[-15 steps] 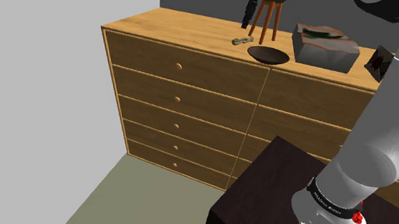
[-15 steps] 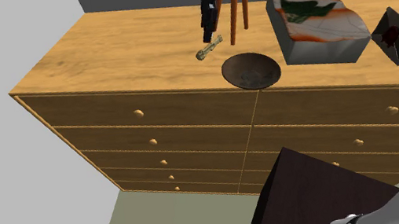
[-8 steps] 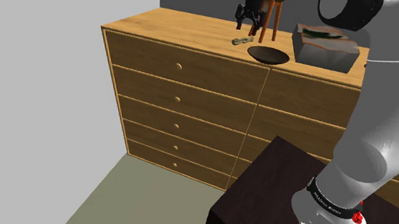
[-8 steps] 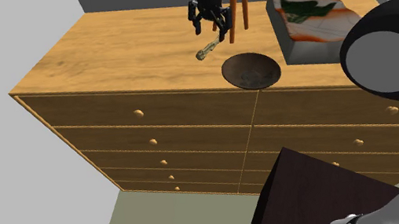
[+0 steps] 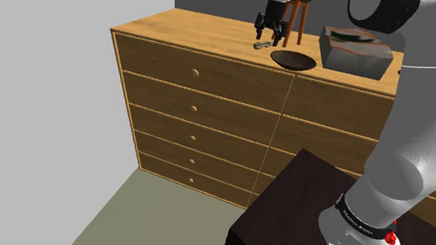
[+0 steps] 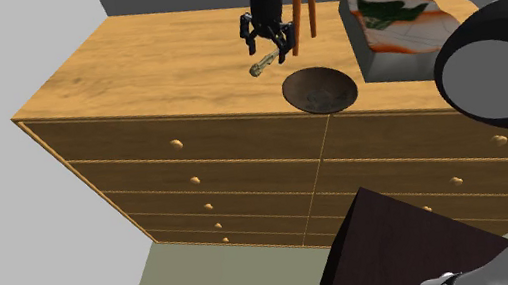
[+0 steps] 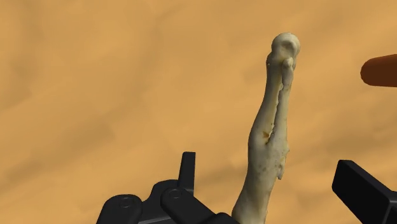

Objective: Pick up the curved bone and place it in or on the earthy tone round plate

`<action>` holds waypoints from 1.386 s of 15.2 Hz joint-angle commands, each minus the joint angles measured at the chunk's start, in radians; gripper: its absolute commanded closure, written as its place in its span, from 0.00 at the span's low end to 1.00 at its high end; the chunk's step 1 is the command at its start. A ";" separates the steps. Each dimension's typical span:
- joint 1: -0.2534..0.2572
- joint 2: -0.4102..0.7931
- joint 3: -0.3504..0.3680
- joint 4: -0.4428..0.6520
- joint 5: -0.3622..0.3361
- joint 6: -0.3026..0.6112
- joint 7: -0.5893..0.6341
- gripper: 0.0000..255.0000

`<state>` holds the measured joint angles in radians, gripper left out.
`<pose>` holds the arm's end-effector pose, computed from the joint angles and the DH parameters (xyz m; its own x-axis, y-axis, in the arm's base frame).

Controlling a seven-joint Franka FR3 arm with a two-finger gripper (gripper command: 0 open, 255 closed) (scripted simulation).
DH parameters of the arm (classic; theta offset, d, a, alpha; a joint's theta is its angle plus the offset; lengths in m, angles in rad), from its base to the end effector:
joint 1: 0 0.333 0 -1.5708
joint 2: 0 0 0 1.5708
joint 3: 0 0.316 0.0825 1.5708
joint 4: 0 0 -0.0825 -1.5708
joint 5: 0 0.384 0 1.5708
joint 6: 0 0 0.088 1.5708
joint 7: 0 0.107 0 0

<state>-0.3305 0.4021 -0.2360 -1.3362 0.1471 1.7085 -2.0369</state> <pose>0.5917 -0.3266 0.5050 0.1041 0.9930 0.0566 0.9945 -0.1047 0.0069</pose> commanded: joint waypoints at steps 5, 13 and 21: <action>-0.001 0.000 0.000 -0.006 0.000 0.004 0.000 0.00; 0.000 0.000 0.000 -0.005 0.000 0.002 0.001 1.00; -0.009 0.012 -0.001 0.093 0.001 -0.083 0.006 1.00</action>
<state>-0.3373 0.4105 -0.2366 -1.2622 0.1479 1.6396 -2.0330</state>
